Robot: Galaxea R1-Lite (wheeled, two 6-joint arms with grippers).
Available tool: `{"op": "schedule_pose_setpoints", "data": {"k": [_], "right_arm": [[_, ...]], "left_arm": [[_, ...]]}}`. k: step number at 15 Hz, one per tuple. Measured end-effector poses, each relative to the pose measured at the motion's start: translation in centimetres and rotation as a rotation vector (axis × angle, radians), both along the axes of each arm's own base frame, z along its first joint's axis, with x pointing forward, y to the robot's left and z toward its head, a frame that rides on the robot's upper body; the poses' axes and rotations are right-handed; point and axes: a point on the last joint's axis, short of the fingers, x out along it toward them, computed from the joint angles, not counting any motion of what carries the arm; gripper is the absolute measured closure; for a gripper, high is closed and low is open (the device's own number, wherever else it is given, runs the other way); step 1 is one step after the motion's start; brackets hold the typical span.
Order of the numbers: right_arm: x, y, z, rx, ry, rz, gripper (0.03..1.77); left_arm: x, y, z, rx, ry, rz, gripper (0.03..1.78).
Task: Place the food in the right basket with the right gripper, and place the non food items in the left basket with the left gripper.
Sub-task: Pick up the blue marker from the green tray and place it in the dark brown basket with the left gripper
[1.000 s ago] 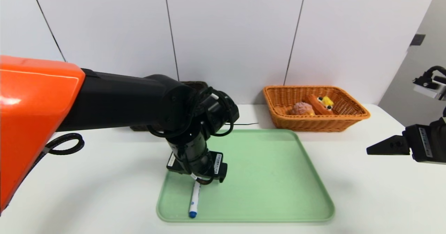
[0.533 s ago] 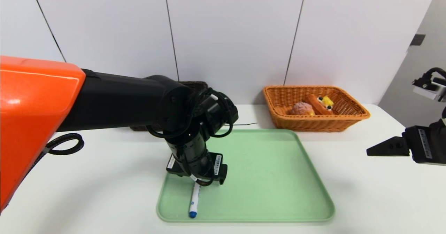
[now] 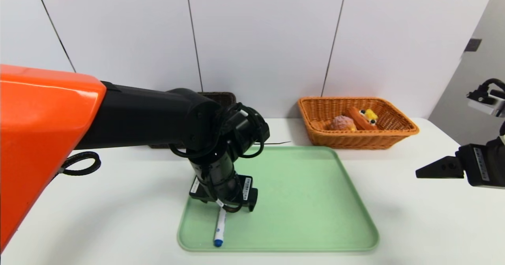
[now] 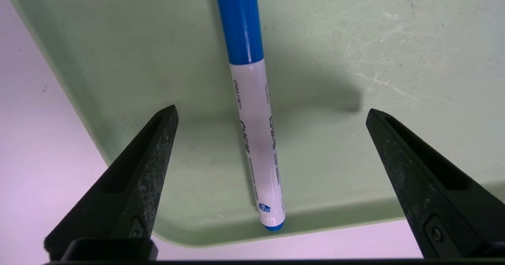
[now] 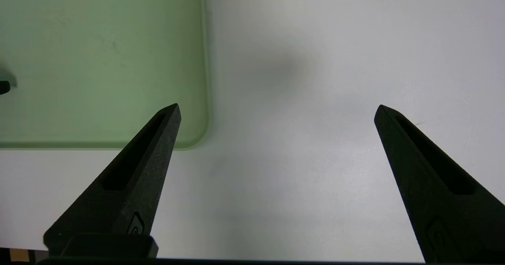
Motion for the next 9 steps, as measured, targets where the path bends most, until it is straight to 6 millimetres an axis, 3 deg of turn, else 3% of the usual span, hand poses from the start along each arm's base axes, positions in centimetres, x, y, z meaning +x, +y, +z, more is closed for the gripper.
{"op": "schedule_pose_setpoints", "data": {"k": [9], "right_arm": [[0.09, 0.06, -0.38, 0.001, 0.017, 0.004, 0.10]], "left_arm": [[0.46, 0.16, -0.96, 0.021, 0.020, 0.012, 0.12]]}}
